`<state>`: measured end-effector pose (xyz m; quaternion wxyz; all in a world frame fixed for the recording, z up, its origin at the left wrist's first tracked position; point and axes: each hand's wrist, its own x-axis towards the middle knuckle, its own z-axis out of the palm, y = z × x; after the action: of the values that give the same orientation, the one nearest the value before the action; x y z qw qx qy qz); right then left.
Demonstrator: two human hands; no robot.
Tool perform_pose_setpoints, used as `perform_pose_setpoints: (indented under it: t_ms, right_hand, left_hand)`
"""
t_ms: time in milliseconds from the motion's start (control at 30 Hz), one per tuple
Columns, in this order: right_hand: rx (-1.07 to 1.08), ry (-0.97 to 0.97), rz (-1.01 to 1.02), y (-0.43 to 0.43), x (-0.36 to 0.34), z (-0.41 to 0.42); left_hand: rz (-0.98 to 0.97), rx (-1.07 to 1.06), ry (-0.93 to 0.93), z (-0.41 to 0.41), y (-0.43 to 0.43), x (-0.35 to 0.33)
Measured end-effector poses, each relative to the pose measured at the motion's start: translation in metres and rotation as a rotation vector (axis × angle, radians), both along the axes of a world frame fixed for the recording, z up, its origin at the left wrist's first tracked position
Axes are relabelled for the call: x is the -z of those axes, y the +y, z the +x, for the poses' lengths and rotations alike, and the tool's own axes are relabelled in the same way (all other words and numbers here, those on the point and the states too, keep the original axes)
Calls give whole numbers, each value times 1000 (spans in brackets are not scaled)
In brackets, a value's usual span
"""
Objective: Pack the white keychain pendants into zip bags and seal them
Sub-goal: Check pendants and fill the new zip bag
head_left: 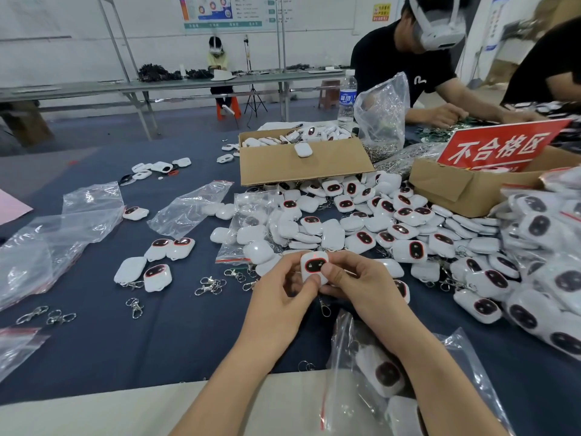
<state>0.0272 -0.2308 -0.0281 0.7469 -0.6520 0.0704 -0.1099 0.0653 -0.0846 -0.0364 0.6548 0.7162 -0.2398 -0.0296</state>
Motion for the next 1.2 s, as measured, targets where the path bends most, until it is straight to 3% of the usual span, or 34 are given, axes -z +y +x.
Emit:
perform_pose_setpoints:
  t_ms: [267, 433, 533, 900, 1033, 1200]
  right_hand:
    - [9, -2, 17, 1, -2, -1]
    - [-74, -88, -21, 2, -5, -5]
    - [-99, -138, 0, 1, -7, -7]
    - [-221, -135, 194, -1, -5, -6]
    - [-238, -104, 79, -4, -2, -6]
    - [-205, -89, -6, -4, 1, -6]
  left_hand:
    - [-41, -113, 5, -1, -3, -2]
    - [139, -234, -295, -1, -2, 1]
    - [123, -254, -360, -4, -2, 0]
    - [0, -228, -265, -7, -1, -6]
    - [-35, -89, -5, -10, 0, -9]
    - [-9, -77, 116, -5, 1, -10]
